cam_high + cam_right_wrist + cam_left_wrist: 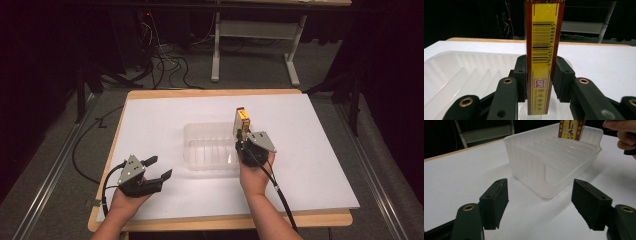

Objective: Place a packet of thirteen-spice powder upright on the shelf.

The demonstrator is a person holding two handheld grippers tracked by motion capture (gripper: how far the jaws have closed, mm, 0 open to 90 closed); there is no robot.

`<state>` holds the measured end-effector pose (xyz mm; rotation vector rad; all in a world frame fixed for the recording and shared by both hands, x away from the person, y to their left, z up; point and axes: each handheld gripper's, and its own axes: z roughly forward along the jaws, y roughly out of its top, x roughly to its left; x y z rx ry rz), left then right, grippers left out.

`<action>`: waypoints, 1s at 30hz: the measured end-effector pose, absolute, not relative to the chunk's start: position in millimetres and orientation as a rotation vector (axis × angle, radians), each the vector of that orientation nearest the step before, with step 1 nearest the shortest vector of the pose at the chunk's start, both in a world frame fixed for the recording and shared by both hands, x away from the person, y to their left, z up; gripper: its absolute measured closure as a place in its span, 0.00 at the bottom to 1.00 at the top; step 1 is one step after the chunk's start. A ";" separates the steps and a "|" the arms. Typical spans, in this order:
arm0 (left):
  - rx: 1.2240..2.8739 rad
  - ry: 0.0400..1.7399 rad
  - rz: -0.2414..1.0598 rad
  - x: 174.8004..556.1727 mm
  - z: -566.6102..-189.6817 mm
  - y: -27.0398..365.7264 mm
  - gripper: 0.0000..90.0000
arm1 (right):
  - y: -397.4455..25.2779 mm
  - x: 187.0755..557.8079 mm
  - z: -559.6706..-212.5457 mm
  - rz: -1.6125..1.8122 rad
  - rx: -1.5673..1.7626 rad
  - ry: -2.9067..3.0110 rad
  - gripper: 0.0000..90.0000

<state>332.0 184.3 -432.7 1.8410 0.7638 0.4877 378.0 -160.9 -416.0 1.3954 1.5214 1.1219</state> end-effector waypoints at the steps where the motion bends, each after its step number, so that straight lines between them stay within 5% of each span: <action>1: 1.842 0.764 0.488 332.0 -432.7 184.3 0.34 | -160.2 378.2 -416.2 1.120 1.396 1.517 0.76; 25: 1.856 0.757 0.493 332.1 -433.3 182.6 0.34 | -154.8 369.1 -418.9 1.128 1.420 1.481 0.76; 30: 1.843 0.793 0.499 334.9 -433.9 185.6 0.42 | -157.0 369.6 -418.4 1.124 1.424 1.476 0.76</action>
